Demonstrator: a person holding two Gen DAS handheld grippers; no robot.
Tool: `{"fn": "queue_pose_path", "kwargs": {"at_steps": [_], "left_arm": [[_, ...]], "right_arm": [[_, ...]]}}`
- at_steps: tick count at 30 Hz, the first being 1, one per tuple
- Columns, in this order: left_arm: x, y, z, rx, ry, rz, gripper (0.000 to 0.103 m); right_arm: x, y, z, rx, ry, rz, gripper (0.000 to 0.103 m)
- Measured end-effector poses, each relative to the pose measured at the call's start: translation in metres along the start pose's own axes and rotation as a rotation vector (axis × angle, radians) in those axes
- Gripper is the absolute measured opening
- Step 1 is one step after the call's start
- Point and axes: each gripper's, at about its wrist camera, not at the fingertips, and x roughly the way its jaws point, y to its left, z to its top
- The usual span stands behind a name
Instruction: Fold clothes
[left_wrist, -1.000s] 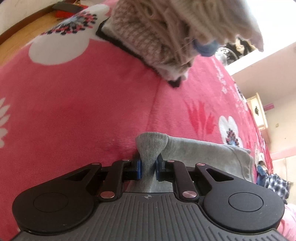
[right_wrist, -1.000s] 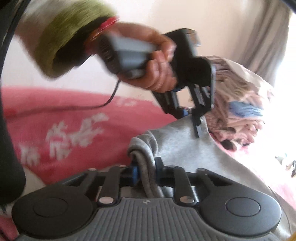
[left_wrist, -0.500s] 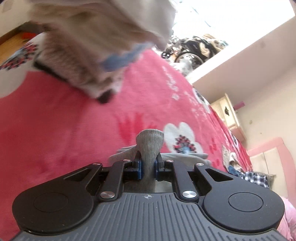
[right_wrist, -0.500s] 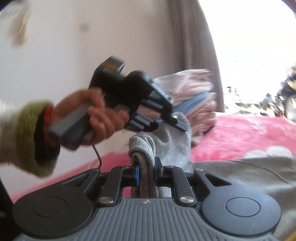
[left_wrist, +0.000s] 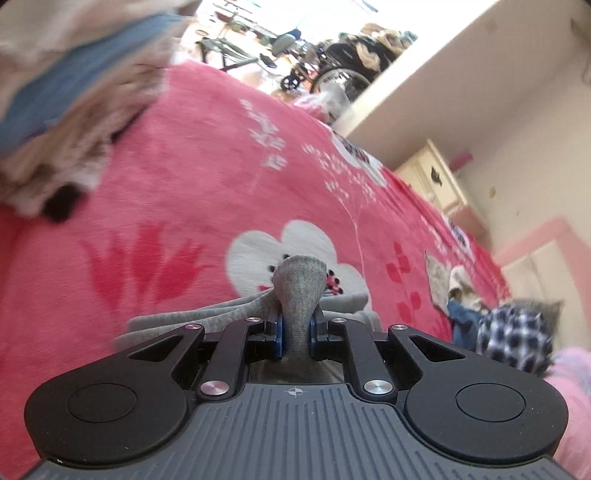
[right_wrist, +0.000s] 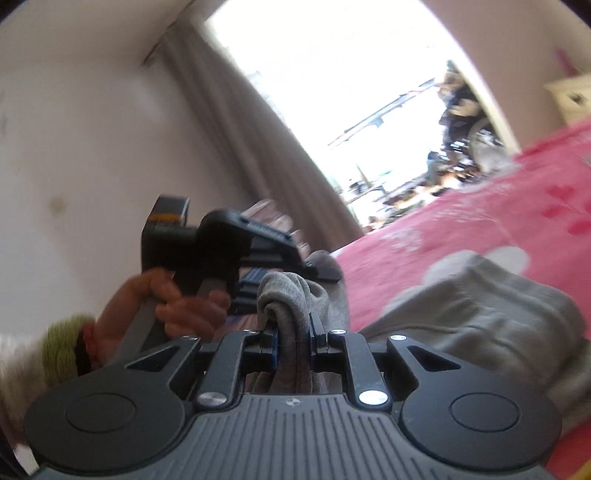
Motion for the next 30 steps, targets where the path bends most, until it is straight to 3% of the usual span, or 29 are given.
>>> {"fn": "queue_pose_path", "kwargs": {"at_steps": [8, 17, 19, 20, 23, 26, 30], "left_arm": [[0.056, -0.065, -0.005, 0.149, 0.050, 0.013, 0.011], [0.118, -0.119, -0.019, 0.290, 0.135, 0.033, 0.011], [0.132, -0.126, -0.025, 0.340, 0.162, 0.043, 0.013], [0.136, -0.126, -0.027, 0.362, 0.174, 0.036, 0.020], [0.130, -0.119, -0.025, 0.338, 0.170, -0.042, 0.036], [0.110, -0.108, -0.017, 0.276, 0.138, -0.154, 0.040], [0.079, -0.091, -0.017, 0.296, 0.082, -0.165, 0.044]], "right_arm": [[-0.037, -0.070, 0.014, 0.214, -0.106, -0.084, 0.016], [-0.045, -0.132, 0.007, 0.381, -0.156, -0.177, 0.016], [-0.046, -0.148, 0.000, 0.443, -0.157, -0.186, 0.016], [-0.046, -0.155, -0.003, 0.473, -0.158, -0.188, 0.016], [-0.050, -0.166, -0.010, 0.525, -0.167, -0.184, 0.016], [-0.057, -0.176, -0.017, 0.591, -0.171, -0.185, 0.017], [-0.074, -0.185, -0.022, 0.642, -0.165, -0.199, 0.028]]}}
